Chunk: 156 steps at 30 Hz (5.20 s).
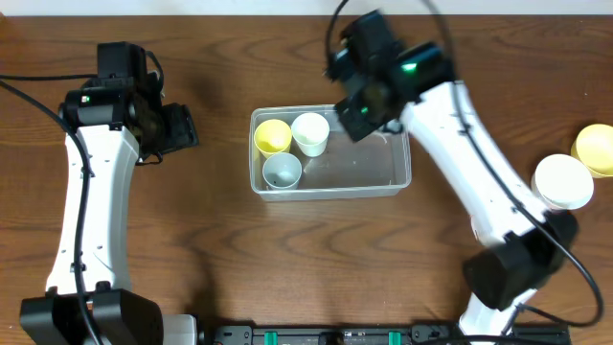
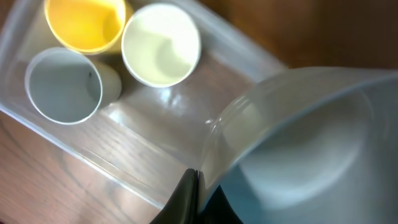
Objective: Pack container
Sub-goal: 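Lower the white bowl into the container's right side and release, then return the right gripper and grasp the white plate, then place the white plate onto the bowl in the container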
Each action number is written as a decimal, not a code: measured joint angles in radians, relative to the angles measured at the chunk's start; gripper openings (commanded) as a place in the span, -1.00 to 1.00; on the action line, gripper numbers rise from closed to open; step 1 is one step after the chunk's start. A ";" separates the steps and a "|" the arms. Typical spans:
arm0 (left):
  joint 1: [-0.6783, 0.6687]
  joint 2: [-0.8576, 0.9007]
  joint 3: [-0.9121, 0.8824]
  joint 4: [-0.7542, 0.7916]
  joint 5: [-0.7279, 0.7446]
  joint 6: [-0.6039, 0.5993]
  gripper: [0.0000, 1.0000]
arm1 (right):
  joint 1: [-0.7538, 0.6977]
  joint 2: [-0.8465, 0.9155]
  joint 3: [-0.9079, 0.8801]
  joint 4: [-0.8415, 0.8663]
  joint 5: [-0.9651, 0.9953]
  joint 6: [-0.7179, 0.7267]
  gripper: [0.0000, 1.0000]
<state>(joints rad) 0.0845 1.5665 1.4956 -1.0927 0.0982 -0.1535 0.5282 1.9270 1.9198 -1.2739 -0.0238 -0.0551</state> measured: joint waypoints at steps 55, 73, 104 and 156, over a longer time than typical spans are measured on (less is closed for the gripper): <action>0.000 0.000 0.000 0.000 0.000 0.000 0.43 | -0.762 -0.136 0.089 -0.120 0.145 0.294 0.49; 0.000 0.000 0.000 -0.002 0.000 0.000 0.43 | -1.011 0.035 -0.426 0.237 0.097 0.311 0.51; 0.000 0.000 0.000 -0.002 0.000 0.000 0.43 | -1.002 0.127 -0.448 0.262 0.068 0.261 -0.97; 0.000 0.000 0.000 -0.002 0.000 0.000 0.43 | -0.025 0.129 -0.202 0.179 0.005 0.029 -0.97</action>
<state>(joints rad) 0.0845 1.5665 1.4956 -1.0950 0.0982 -0.1539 0.5030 2.0556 1.7180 -1.0954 -0.0193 -0.0261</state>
